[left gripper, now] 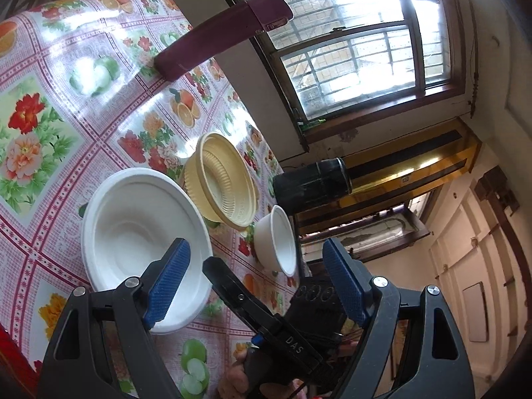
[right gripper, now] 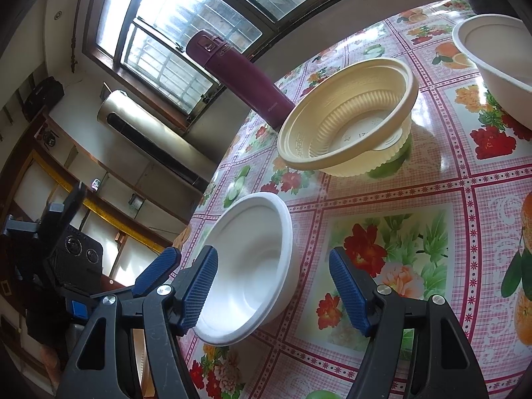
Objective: Organize plates and bowls
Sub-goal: 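Lift the white bowl off the table with both grippers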
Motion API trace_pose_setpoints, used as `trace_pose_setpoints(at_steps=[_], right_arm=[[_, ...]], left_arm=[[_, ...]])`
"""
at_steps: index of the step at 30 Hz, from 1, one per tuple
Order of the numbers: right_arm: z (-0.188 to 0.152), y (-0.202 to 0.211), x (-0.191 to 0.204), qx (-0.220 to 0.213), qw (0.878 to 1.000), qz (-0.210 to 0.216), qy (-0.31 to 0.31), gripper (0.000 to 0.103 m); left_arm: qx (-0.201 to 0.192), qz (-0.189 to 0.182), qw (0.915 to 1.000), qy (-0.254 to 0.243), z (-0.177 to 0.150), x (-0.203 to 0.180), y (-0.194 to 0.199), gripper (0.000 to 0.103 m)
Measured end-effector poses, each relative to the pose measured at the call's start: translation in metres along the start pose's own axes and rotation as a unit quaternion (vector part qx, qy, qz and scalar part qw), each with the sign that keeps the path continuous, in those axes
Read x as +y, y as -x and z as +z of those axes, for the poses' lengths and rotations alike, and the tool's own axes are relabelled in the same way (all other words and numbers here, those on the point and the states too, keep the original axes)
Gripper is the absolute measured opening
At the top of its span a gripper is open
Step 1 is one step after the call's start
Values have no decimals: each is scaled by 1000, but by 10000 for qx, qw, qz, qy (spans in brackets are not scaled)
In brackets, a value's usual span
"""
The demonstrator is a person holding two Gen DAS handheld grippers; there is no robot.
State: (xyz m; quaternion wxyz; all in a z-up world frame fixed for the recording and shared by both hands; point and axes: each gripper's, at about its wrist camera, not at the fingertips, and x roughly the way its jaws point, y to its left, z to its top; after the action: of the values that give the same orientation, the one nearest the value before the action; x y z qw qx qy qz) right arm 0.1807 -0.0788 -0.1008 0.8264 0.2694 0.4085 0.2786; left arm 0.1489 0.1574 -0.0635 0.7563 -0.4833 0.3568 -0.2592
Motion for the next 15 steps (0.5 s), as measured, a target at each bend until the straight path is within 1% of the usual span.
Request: trace_pose_setpoints(at_steps=[5, 7, 9, 12, 13, 14, 15], right_arm=[[1, 3, -3, -41, 10000, 6, -72, 72], [1, 4, -4, -57, 9999, 8, -82, 72], [1, 4, -4, -49, 9999, 20, -95, 72], [1, 4, -4, -46, 9999, 29, -88, 72], [0, 4, -3, -45, 9999, 33, -91, 72], [0, 4, -3, -46, 9999, 39, -100, 72], [0, 5, -3, -51, 9999, 42, -105, 72]], left_arm=[[71, -532, 9984, 155, 0, -1, 1, 82], [90, -585, 9982, 138, 0, -3, 1, 82], [100, -541, 9984, 136, 0, -3, 0, 82], [145, -750, 9967, 270, 1, 1, 0, 82], [125, -757, 9967, 270, 1, 1, 0, 82], [90, -634, 9978, 199, 0, -1, 1, 82], [27, -392, 9992, 74, 0, -4, 2, 82]])
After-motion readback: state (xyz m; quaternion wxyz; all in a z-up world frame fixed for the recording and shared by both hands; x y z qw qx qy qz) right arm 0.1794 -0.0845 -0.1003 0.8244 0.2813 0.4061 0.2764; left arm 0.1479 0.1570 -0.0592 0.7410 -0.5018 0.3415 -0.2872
